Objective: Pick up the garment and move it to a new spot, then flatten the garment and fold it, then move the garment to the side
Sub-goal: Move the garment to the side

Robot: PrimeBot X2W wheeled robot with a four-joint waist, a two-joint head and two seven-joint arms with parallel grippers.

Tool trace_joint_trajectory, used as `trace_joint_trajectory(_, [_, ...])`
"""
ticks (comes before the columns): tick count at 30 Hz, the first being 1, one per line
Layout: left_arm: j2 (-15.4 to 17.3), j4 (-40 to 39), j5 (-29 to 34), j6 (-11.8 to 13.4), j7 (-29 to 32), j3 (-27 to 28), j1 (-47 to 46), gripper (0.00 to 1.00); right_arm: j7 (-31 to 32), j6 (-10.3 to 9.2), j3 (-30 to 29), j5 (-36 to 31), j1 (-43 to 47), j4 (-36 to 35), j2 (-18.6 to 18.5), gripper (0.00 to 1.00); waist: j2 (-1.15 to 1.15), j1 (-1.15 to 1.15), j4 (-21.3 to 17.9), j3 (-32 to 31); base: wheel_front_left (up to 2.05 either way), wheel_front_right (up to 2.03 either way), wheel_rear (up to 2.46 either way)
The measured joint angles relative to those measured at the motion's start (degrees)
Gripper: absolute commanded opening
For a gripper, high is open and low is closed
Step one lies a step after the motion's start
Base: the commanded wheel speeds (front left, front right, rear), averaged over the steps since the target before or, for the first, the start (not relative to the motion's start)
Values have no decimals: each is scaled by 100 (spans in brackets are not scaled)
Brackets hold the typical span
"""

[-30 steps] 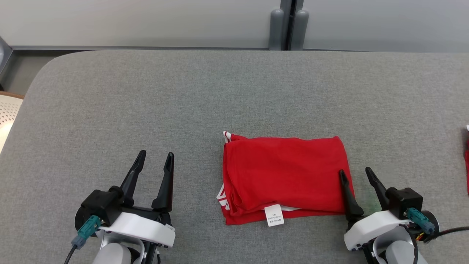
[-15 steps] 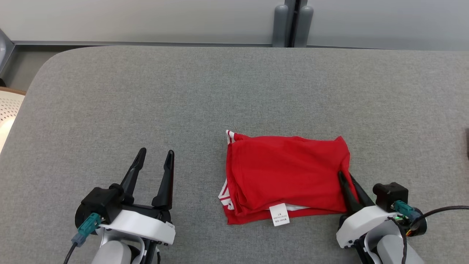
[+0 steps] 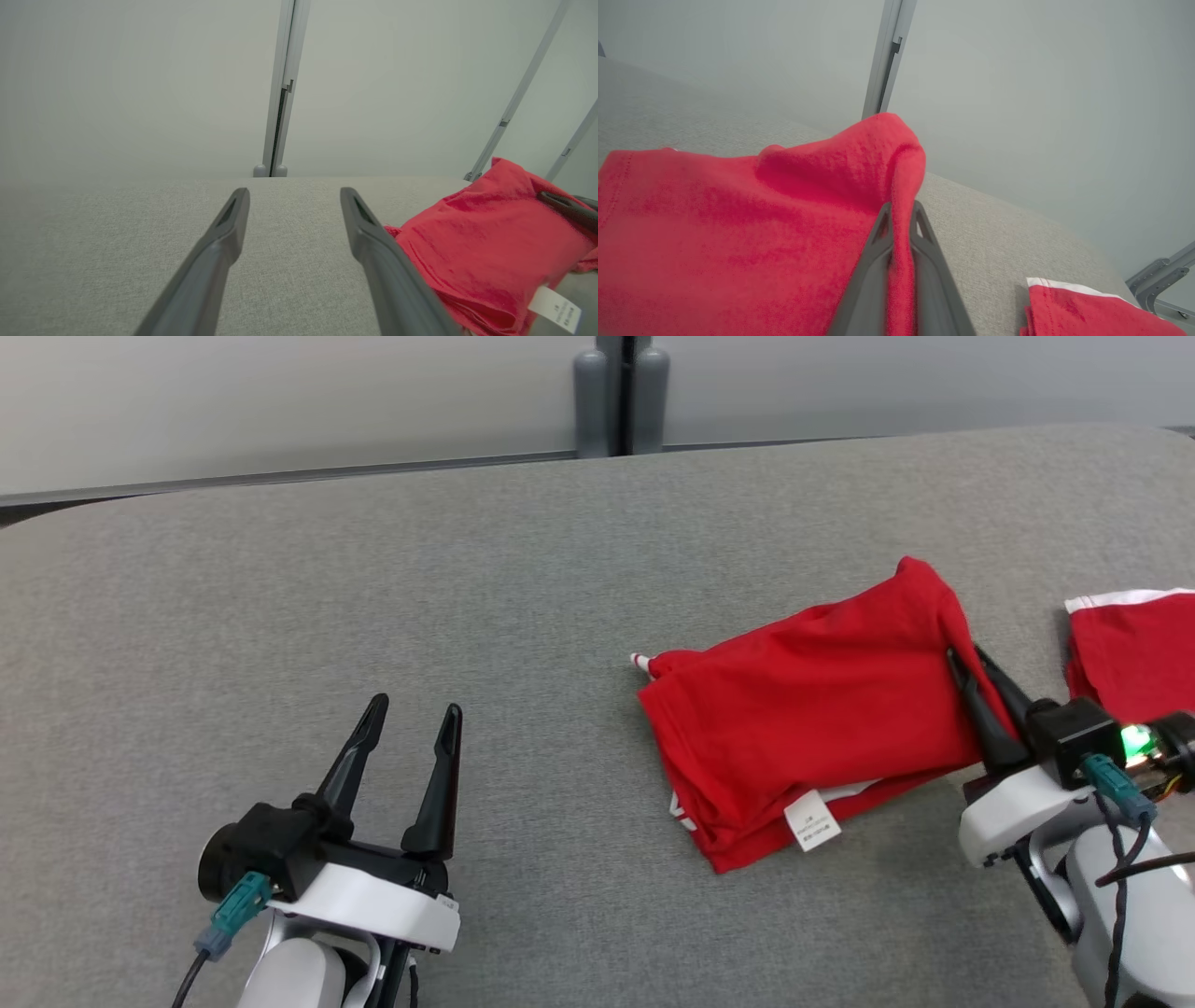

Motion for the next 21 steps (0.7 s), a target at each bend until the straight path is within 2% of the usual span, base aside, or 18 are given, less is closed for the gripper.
trace_joint_trajectory(7, [-5,-214,142,0,1,-210,-380,100,1,0,247,-127,-582,-167,-922,0,0,0,-523,291,0,0,0])
trace_joint_trajectory(13, [83,-252,134,-1,0,-424,-680,100,0,1,287,-56,-1069,19,-1585,0,0,0,-879,726,0,0,0])
trace_joint_trajectory(21, [383,-211,151,-1,0,-633,-1099,100,-2,1,-104,-14,-1636,603,-2031,0,0,0,-1188,1392,0,0,0])
